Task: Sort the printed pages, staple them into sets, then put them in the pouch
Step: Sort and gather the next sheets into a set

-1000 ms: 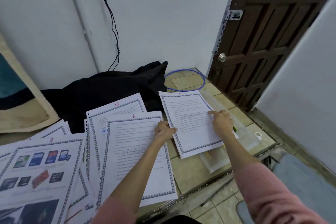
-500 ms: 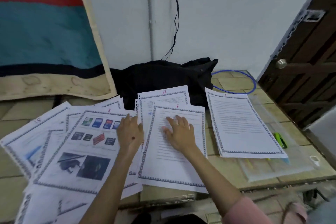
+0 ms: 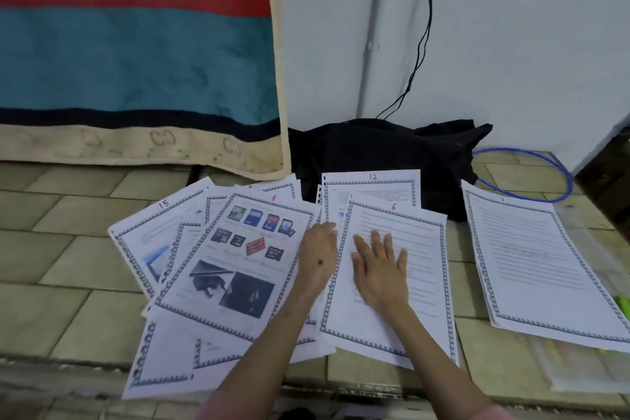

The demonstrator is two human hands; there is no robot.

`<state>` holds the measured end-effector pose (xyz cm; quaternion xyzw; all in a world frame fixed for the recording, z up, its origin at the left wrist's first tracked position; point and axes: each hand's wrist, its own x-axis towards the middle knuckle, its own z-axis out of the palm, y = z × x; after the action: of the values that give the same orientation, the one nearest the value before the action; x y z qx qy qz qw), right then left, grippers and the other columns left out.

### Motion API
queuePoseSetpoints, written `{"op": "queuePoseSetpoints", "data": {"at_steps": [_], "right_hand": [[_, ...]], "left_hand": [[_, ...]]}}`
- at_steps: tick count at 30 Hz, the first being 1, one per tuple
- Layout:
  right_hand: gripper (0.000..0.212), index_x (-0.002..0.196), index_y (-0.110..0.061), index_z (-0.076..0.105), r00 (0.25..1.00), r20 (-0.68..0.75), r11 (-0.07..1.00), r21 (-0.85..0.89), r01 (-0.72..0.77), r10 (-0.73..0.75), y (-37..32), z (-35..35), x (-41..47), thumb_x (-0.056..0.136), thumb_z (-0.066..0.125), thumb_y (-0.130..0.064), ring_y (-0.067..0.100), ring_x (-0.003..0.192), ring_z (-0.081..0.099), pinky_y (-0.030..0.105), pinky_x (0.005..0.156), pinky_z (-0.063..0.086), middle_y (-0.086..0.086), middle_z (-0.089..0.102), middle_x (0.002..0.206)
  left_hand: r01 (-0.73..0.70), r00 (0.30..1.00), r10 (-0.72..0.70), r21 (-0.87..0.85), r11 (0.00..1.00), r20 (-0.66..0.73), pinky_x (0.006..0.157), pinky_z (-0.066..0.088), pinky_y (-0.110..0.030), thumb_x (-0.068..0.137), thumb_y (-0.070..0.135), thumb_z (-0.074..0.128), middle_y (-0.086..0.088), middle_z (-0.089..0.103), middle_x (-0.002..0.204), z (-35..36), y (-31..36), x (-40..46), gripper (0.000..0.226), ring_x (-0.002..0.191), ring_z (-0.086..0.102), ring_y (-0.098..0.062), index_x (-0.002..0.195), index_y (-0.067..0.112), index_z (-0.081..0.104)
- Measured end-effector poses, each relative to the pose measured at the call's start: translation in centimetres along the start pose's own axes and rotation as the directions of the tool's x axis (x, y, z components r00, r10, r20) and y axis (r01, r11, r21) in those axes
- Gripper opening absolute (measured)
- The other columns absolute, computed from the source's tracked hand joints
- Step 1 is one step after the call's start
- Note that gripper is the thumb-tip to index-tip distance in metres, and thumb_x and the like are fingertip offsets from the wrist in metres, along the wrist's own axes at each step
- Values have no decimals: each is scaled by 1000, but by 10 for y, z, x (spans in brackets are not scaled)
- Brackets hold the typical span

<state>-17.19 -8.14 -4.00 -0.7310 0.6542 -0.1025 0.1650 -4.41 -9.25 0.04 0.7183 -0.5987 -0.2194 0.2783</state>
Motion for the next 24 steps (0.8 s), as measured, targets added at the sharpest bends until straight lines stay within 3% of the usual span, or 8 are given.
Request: {"op": "queuePoseSetpoints", "data": {"at_steps": [2, 4, 6, 8, 11, 12, 17, 24], "right_hand": [[57, 145, -22, 30, 988, -152, 963, 271, 12, 30, -2, -2, -4, 95, 20, -47, 25, 142, 25, 41, 117, 12, 7, 37, 149], [45, 139, -16, 39, 957, -237, 827, 562, -4, 166, -3, -14, -9, 96, 37, -29, 30, 118, 52, 24, 98, 36, 12, 57, 126], [38, 133, -9, 47, 936, -240, 714, 700, -17, 258, -3, -24, -13, 95, 44, -8, 17, 94, 60, 1, 76, 36, 8, 60, 109], [33, 125, -8, 53, 917, -268, 664, 748, 5, 295, -1, -25, -13, 93, 46, -2, 5, 93, 58, -1, 80, 35, 1, 58, 112], [27, 117, -11, 57, 881, -301, 575, 817, 42, 364, 2, -20, -11, 93, 48, -3, 18, 114, 56, 26, 100, 41, 2, 60, 118], [25, 116, -10, 58, 871, -303, 543, 838, 51, 386, 3, -19, -10, 93, 49, -3, 18, 114, 56, 28, 101, 41, 4, 61, 118], [22, 113, -6, 59, 866, -308, 503, 861, 78, 393, 5, -19, -8, 93, 50, -2, -9, 97, 58, 2, 86, 42, 7, 63, 113], [22, 113, -8, 61, 876, -339, 563, 821, 98, 342, 8, -14, -6, 93, 52, -6, -18, 95, 54, 0, 85, 41, 1, 64, 109]], "left_hand": [[92, 995, -88, -85, 992, 52, 103, 36, -30, 97, 19, 45, -16, 53, 133, 1, 10, 5, 40, 126, 46, -27, 132, 1, 47], [186, 980, -176, -120, 975, 90, 104, 37, -34, 94, 23, 53, -18, 49, 136, 1, 15, 13, 48, 128, 44, -30, 135, 0, 42], [268, 959, -249, -151, 952, 132, 102, 38, -35, 91, 25, 60, -20, 44, 137, 0, 17, 20, 56, 129, 42, -32, 136, 0, 39], [317, 943, -300, -116, 941, 143, 98, 40, -35, 89, 26, 62, -22, 41, 134, 0, 19, 22, 55, 126, 40, -34, 132, -2, 42], [288, 952, -293, 65, 956, 88, 96, 39, -40, 89, 26, 61, -22, 42, 132, 4, 21, 19, 51, 123, 38, -35, 128, 0, 41], [277, 956, -283, 80, 958, 81, 97, 39, -40, 89, 25, 60, -22, 41, 133, 5, 22, 19, 52, 123, 38, -35, 130, 0, 38], [335, 935, -337, 37, 941, 108, 99, 38, -42, 91, 28, 58, -21, 44, 133, 2, 19, 29, 52, 123, 41, -36, 130, -1, 39], [195, 975, -205, 117, 974, 82, 95, 38, -38, 93, 29, 54, -18, 46, 127, 4, 10, 31, 33, 119, 39, -33, 120, 11, 60]]}}
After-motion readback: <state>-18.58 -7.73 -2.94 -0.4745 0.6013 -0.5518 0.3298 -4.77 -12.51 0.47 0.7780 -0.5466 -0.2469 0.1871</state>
